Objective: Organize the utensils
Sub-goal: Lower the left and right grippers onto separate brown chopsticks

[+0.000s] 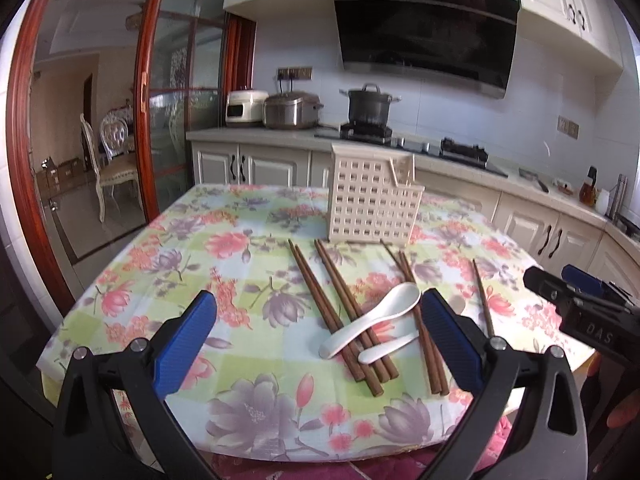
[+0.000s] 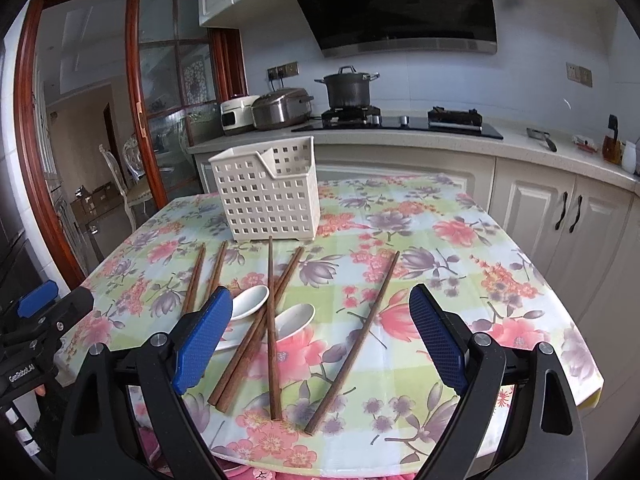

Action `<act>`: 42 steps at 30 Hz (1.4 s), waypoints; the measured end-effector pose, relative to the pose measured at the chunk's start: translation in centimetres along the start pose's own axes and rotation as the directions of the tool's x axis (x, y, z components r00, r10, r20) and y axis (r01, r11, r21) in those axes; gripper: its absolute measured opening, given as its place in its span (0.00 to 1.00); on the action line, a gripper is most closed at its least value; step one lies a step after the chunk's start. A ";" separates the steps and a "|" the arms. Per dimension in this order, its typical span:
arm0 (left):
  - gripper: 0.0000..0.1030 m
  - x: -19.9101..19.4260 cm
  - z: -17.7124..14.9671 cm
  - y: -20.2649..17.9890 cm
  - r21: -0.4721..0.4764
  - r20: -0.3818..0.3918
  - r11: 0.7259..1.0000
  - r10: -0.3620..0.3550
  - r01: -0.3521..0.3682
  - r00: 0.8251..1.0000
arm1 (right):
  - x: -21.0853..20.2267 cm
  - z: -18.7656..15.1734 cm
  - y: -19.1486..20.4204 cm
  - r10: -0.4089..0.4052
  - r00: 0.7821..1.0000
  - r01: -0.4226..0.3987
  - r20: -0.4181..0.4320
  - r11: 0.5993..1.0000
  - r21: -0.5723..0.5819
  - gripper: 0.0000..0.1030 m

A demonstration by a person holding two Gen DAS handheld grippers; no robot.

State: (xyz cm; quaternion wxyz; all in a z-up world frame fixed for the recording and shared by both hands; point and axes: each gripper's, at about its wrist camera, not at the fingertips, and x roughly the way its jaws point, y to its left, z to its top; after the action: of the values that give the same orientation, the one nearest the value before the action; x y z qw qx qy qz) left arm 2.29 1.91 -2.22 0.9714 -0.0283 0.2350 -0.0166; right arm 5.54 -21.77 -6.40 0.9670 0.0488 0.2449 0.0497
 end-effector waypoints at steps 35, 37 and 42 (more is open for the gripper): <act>0.58 19.0 2.4 4.5 -0.054 -0.445 0.992 0.075 -0.110 0.892 | 16.4 1.4 -4.6 -0.087 0.916 0.093 -0.392 0.996 -0.005 0.14; 0.54 19.6 2.1 4.5 -0.044 -0.454 0.993 0.082 -0.114 0.887 | 16.5 1.4 -4.5 -0.088 0.917 0.089 -0.390 0.996 -0.017 0.13; 0.47 21.1 2.6 4.1 -0.036 -0.461 0.992 0.093 -0.123 0.882 | 16.8 1.5 -4.5 -0.081 0.920 0.077 -0.385 0.997 -0.027 0.12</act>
State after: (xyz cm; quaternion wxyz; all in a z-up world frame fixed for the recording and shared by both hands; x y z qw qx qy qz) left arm 22.29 5.18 -9.83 0.8865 -0.0414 0.4593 0.0386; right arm 21.26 -24.29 -13.46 0.9015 0.0226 0.4316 0.0206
